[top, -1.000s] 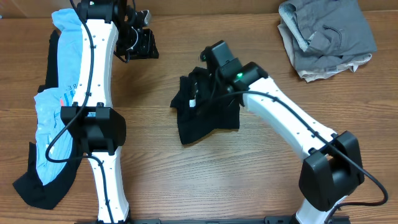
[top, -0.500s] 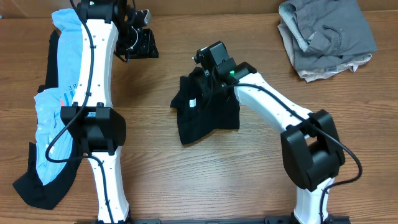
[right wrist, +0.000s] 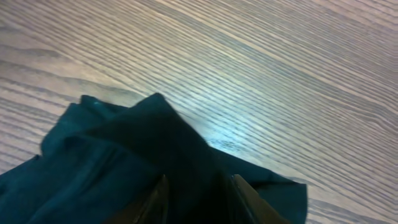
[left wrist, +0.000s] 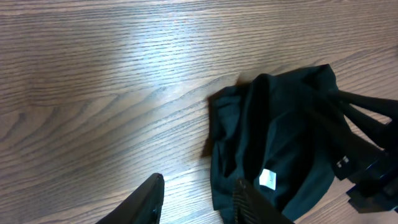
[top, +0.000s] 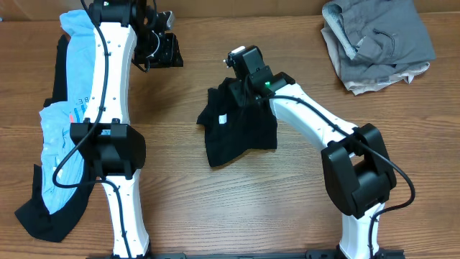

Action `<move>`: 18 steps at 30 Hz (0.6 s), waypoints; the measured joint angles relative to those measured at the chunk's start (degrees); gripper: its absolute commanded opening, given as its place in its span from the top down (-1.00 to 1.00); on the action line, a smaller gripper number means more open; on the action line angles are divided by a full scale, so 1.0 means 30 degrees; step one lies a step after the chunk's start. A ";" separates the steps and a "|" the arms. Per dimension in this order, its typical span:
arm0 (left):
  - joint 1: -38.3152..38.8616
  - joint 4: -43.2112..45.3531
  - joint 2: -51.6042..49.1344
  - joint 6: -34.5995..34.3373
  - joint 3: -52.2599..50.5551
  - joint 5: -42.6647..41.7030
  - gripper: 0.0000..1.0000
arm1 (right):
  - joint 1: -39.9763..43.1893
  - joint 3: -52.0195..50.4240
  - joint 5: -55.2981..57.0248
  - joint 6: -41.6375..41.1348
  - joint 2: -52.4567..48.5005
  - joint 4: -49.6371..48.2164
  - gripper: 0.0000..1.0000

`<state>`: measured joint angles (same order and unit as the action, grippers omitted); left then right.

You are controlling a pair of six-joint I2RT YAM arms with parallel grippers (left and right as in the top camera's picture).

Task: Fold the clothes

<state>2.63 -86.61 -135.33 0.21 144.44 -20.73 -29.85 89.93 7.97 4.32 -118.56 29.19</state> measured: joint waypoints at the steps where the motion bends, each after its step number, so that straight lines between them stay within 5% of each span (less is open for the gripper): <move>1: 0.0000 0.0000 0.0000 0.0000 0.0000 0.0000 0.22 | 0.0080 0.0000 -0.0029 0.0015 0.0000 0.0007 0.21; 18: 0.0000 0.0000 0.0000 0.0000 0.0000 0.0000 0.21 | 0.0219 0.0000 -0.1333 0.0532 -0.0423 0.0270 -0.01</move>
<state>2.63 -86.61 -135.33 0.21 144.44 -20.73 -29.19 89.93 3.97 5.91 -119.83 30.00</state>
